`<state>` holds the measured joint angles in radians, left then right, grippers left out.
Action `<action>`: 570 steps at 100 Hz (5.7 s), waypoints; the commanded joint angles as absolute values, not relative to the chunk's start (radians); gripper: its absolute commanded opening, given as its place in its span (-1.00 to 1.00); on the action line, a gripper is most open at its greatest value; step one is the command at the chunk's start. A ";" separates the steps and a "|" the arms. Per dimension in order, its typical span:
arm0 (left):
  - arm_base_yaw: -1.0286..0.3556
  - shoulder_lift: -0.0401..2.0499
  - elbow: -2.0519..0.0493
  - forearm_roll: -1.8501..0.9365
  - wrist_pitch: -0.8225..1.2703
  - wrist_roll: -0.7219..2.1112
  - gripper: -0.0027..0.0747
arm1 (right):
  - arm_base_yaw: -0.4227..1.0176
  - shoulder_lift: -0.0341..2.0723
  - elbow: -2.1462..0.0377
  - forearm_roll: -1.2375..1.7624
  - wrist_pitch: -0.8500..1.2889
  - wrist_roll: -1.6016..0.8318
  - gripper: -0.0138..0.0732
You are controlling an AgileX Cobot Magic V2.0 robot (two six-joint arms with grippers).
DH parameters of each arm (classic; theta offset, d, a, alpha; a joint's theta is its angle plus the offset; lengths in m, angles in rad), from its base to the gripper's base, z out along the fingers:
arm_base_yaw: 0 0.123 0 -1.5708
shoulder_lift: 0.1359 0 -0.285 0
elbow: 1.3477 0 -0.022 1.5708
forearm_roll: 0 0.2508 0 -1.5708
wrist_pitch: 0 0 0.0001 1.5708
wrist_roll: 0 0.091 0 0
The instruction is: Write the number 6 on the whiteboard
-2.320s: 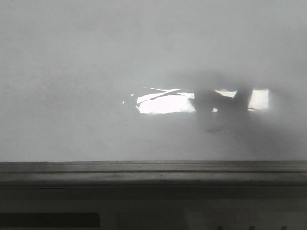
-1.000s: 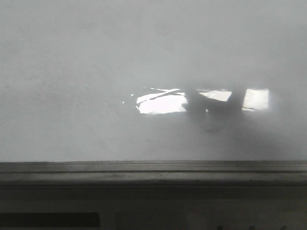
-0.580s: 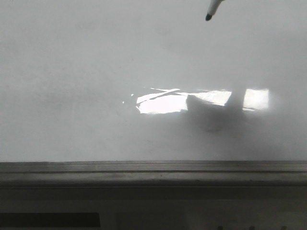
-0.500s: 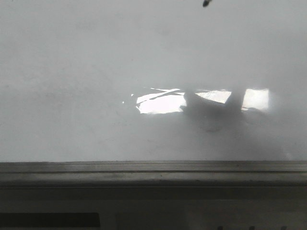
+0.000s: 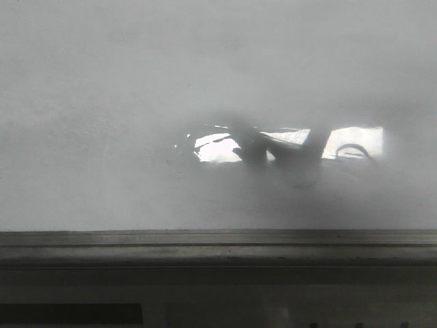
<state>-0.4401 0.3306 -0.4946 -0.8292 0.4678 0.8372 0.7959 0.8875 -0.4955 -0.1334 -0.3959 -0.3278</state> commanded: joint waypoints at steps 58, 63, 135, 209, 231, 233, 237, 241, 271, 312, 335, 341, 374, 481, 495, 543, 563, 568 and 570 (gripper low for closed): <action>-0.438 0.338 -0.522 -0.864 0.418 0.827 -0.98 | 0.631 0.880 -0.519 -0.114 -0.388 -0.348 -0.79; -0.438 0.338 -0.522 -0.864 0.418 0.827 -0.98 | 0.629 0.880 -0.519 -0.114 -0.392 -0.348 -0.79; -0.438 0.338 -0.522 -0.871 0.418 0.827 -0.98 | 0.592 0.975 -0.417 -0.036 -0.576 -0.348 -0.78; -0.438 0.338 -0.522 -0.871 0.418 0.827 -0.98 | 0.773 1.019 -0.417 0.021 -0.225 -0.323 -0.78; -0.438 0.338 -0.522 -0.871 0.418 0.827 -0.98 | 0.712 0.965 -0.419 0.043 -0.174 -0.323 -0.78; -0.438 0.338 -0.522 -0.871 0.418 0.827 -0.98 | 0.702 0.957 -0.421 0.043 -0.174 -0.323 -0.78; -0.438 0.338 -0.522 -0.873 0.418 0.827 -0.98 | 0.684 0.944 -0.425 0.043 -0.167 -0.323 -0.78; -0.438 0.338 -0.522 -0.873 0.418 0.827 -0.98 | 0.663 0.932 -0.430 0.039 -0.165 -0.325 -0.78; -0.438 0.338 -0.522 -0.880 0.418 0.827 -0.98 | 0.649 0.959 -0.469 0.026 -0.220 -0.336 -0.78; -0.438 0.338 -0.522 -0.880 0.418 0.827 -0.98 | 0.685 1.029 -0.487 0.026 -0.226 -0.336 -0.78; -0.438 0.338 -0.522 -0.885 0.421 0.827 -0.98 | 0.685 0.999 -0.494 0.026 -0.205 -0.333 -0.78; -0.438 0.338 -0.522 -0.890 0.433 0.827 -0.98 | 0.692 0.955 -0.516 0.028 -0.188 -0.332 -0.78; -0.438 0.453 -0.411 -0.939 0.420 0.847 -0.98 | 0.736 0.811 -0.624 0.033 0.177 -0.332 -0.78; -0.572 1.127 -0.517 -1.696 0.933 2.072 0.02 | 0.960 0.807 -0.629 0.201 0.141 -0.339 -0.79; -0.617 1.144 -0.517 -1.794 0.933 2.092 0.02 | 1.013 0.812 -0.629 0.201 0.114 -0.339 -0.79; -0.622 1.157 -0.517 -1.821 0.961 2.092 0.02 | 1.134 0.866 -0.629 0.209 0.051 -0.339 -0.79; -0.622 1.157 -0.517 -1.821 0.961 2.092 0.02 | 1.163 0.897 -0.629 0.209 0.016 -0.339 -0.79; -0.622 1.157 -0.517 -1.821 0.961 2.092 0.02 | 1.163 0.899 -0.629 0.209 0.021 -0.339 -0.79; -0.622 1.157 -0.517 -1.821 0.961 2.090 0.02 | 1.163 0.901 -0.629 0.209 0.025 -0.339 -0.79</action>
